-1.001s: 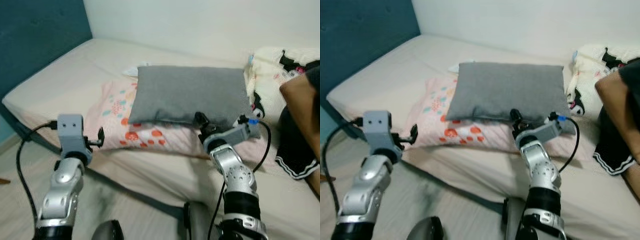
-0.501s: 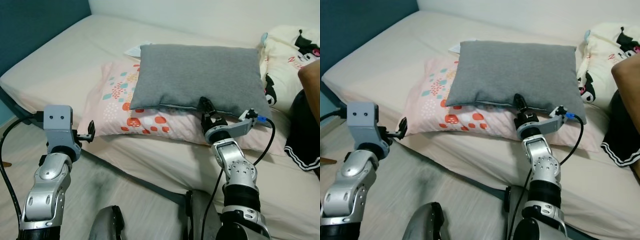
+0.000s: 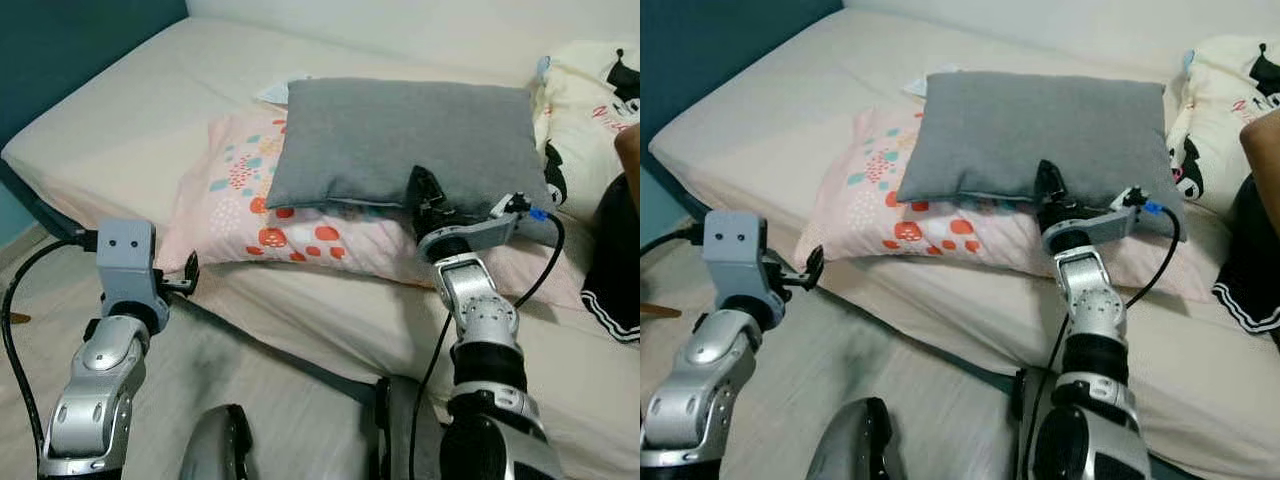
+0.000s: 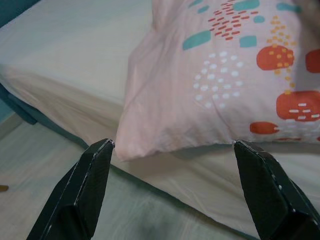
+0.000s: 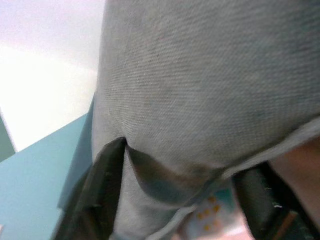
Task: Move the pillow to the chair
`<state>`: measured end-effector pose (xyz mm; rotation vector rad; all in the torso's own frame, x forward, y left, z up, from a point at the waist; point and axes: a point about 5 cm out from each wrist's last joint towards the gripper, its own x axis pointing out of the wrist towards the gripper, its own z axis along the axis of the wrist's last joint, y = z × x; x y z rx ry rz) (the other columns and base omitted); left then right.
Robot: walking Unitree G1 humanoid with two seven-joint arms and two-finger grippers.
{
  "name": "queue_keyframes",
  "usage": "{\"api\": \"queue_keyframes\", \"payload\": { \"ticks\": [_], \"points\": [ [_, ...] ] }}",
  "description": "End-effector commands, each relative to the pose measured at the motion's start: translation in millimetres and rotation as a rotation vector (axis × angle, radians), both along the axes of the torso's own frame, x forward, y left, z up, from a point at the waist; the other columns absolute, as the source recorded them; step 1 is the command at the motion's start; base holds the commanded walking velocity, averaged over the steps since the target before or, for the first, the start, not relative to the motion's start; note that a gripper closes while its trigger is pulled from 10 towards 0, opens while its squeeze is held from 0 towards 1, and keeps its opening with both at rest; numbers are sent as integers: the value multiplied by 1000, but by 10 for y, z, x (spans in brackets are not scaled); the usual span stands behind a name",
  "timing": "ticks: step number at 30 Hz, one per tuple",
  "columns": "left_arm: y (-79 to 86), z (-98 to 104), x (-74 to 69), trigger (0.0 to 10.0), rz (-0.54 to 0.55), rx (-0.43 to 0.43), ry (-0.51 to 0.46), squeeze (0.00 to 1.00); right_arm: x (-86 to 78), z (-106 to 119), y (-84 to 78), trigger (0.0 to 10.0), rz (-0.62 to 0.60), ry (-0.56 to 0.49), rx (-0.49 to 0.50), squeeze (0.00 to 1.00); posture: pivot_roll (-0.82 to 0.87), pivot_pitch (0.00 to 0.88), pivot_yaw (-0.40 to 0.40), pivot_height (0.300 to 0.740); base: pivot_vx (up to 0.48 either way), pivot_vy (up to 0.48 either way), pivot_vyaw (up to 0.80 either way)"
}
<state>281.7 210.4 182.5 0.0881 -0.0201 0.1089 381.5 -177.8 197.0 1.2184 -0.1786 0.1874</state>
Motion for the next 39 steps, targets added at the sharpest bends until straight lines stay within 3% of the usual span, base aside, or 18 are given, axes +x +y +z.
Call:
{"api": "queue_keyframes", "payload": {
  "ticks": [1,5,10,15,17,18,19,21,23,24,26,36,37,39],
  "points": [
    [84,43,-16,10000,22,9,-2,0,14,-39,-64,0,-43,20,4,0,51,282,30,535,0,0,0],
    [132,72,-15,10000,37,16,-4,0,50,-73,-147,0,-96,75,-9,0,57,283,25,535,0,0,0],
    [115,64,-31,10000,41,12,-1,0,62,-60,-179,0,-104,66,-5,0,59,283,26,535,0,0,0],
    [69,59,-19,10000,38,2,2,0,81,65,-154,0,-53,-31,-19,0,58,276,24,535,0,0,0],
    [44,75,13,10000,30,-9,-4,0,63,212,-30,0,39,-130,-115,0,54,272,20,535,0,0,0],
    [44,75,13,10000,30,-9,-4,0,63,212,-30,0,39,-130,-115,0,54,272,20,535,0,0,0],
    [29,84,41,10000,27,-28,-8,0,4,296,58,0,88,-196,-181,0,33,263,20,535,0,0,0],
    [29,84,41,10000,27,-28,-8,0,4,296,58,0,88,-196,-181,0,33,263,20,535,0,0,0],
    [-21,89,118,10000,18,-66,-13,0,-189,427,165,0,148,-303,-285,0,8,248,19,535,0,0,0],
    [-21,89,118,10000,18,-66,-13,0,-189,427,165,0,148,-303,-285,0,8,248,19,535,0,0,0],
    [-90,93,200,10000,2,-99,-16,0,-434,622,155,0,173,-427,-265,0,-13,230,22,540,0,0,0],
    [-171,89,296,10000,-15,-126,-18,0,-558,807,134,0,228,-531,-269,0,-31,189,14,560,0,0,0],
    [-226,95,359,10000,-20,-148,-31,0,-599,890,174,0,265,-575,-293,0,-42,121,-1,570,0,0,0],
    [-278,115,417,10000,-25,-163,-47,0,-626,891,221,0,290,-580,-307,0,-45,97,-6,580,0,0,0]
  ]
}}
